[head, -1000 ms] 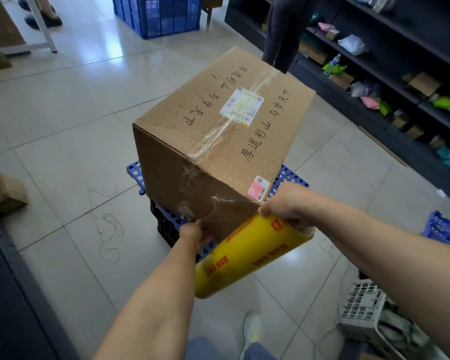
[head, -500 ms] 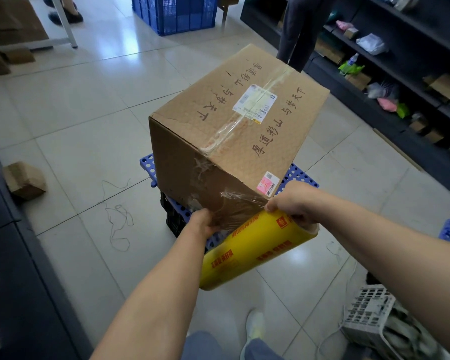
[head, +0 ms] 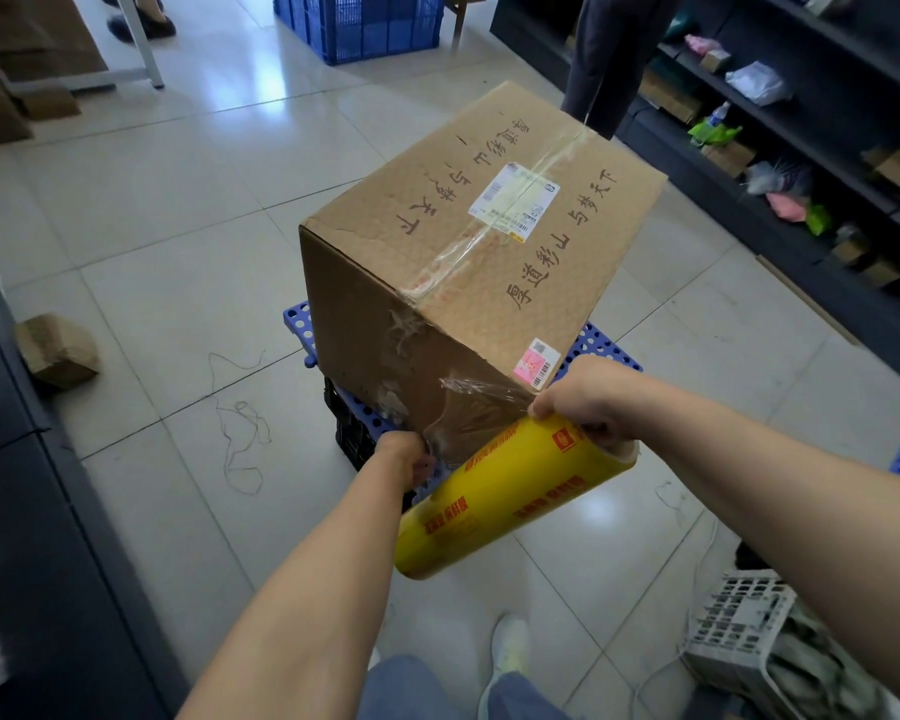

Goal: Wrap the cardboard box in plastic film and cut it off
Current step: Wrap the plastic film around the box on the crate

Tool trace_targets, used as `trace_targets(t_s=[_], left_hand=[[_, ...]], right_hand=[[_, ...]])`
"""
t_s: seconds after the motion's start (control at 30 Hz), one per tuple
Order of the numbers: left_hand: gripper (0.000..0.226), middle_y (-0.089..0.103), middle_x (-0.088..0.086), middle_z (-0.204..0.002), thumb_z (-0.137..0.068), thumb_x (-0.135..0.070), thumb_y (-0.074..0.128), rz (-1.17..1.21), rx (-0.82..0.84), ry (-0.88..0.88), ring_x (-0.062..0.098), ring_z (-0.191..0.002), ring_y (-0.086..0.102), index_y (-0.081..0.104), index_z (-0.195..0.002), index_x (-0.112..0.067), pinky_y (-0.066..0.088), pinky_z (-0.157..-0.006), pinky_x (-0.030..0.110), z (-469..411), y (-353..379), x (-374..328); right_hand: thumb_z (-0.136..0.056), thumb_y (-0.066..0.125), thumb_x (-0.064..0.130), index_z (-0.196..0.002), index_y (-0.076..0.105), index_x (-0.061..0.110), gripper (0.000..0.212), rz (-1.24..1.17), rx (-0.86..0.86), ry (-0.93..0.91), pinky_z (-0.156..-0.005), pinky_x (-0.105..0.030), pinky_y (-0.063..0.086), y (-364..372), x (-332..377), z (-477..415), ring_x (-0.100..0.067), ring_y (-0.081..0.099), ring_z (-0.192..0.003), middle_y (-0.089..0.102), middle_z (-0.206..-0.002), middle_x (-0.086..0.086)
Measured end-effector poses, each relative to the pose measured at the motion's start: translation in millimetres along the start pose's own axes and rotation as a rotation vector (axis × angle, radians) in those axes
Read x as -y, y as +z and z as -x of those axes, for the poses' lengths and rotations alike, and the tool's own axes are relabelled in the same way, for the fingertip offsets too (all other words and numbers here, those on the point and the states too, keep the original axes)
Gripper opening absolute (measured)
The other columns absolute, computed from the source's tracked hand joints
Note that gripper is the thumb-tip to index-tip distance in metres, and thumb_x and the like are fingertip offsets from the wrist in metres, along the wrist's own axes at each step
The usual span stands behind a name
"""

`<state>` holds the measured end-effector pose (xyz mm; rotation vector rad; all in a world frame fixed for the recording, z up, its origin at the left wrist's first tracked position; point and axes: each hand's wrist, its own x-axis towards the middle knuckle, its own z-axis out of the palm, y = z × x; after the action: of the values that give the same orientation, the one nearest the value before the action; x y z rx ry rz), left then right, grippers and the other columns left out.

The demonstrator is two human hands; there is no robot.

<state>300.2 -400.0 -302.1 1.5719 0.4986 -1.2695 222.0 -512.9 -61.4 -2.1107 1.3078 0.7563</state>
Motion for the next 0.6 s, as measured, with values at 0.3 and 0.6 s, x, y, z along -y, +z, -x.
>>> trace_targets(t_s=[0.3,0.6], left_hand=[[0.039,0.052,0.022,-0.133,-0.099,-0.004,0.032,0.134,0.079,-0.028,0.031,-0.115,0.055,0.041,-0.135,0.006,0.047,-0.089,0.037,2,8,-7],[0.027,0.061,0.02,-0.098,-0.1,-0.003,0.032,0.274,0.08,0.047,0.029,-0.088,0.059,0.056,-0.108,0.006,0.047,-0.086,0.038,30,4,-23]], right_hand=[[-0.087,0.066,0.027,-0.105,0.044,0.009,0.034,-0.036,-0.005,-0.003,-0.067,-0.032,0.047,1,-1,0,-0.025,0.055,-0.087,0.054,-0.1,-0.011],[-0.087,0.066,0.027,-0.113,0.047,0.008,0.037,-0.023,-0.009,-0.016,-0.063,-0.031,0.047,1,0,4,-0.025,0.055,-0.084,0.055,-0.1,-0.012]])
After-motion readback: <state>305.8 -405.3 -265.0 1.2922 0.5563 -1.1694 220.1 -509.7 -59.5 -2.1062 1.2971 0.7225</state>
